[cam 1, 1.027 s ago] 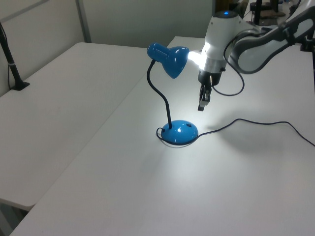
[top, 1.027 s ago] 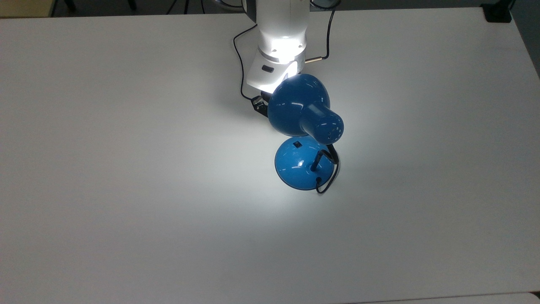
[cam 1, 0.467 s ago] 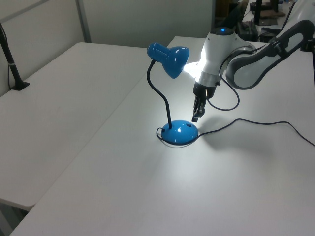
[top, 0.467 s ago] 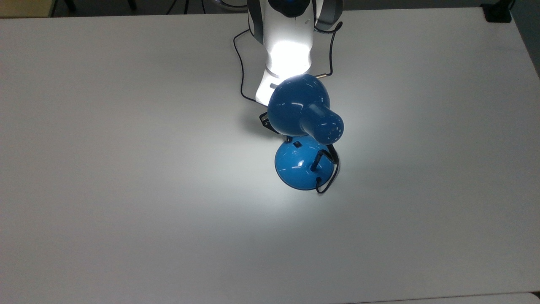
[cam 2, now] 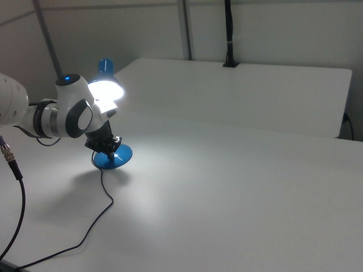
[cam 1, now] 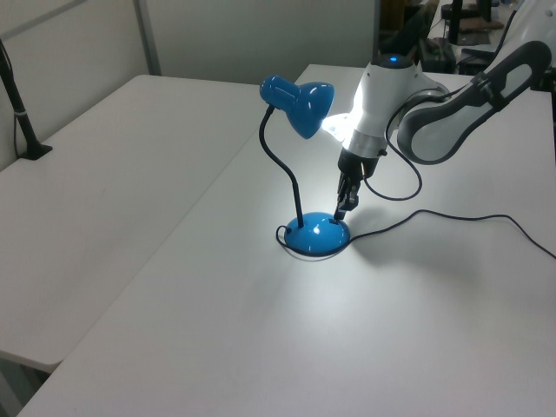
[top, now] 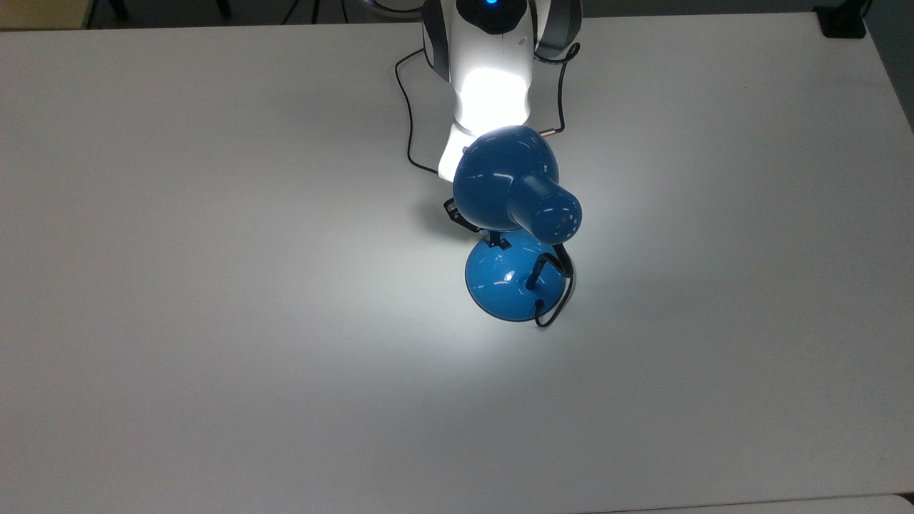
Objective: Turn off the lamp
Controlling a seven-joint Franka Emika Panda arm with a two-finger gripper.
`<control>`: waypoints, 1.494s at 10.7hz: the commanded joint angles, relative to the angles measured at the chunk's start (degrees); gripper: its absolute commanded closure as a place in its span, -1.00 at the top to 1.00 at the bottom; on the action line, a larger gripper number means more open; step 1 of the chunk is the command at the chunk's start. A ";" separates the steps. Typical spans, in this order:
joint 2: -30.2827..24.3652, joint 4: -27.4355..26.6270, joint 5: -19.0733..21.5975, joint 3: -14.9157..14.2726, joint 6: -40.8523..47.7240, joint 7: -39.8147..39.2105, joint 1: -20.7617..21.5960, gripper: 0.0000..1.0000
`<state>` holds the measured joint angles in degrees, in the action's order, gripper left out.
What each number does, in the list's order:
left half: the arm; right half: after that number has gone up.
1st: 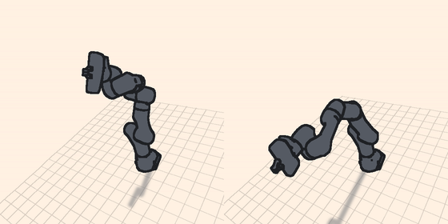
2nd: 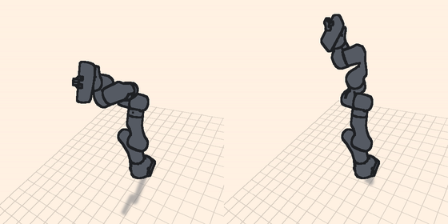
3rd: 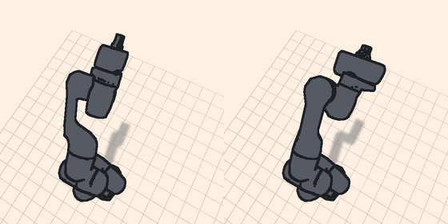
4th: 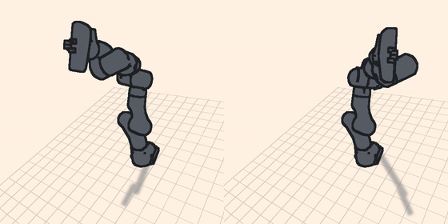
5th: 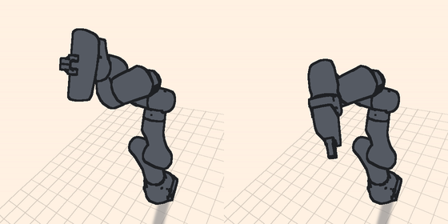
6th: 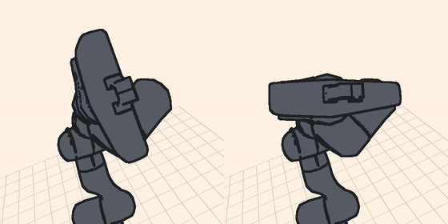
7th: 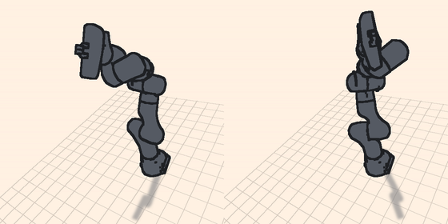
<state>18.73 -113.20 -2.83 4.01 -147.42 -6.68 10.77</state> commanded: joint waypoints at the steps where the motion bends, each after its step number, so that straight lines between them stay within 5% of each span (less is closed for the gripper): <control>1: -1.85 -1.41 0.98 0.21 -0.94 -2.55 -0.05 -0.99; 16: 0.08 -2.55 0.98 1.09 -1.03 -2.72 0.04 -0.99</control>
<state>18.68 -113.57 -2.83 5.03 -147.42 -7.74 10.76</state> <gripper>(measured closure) 0.991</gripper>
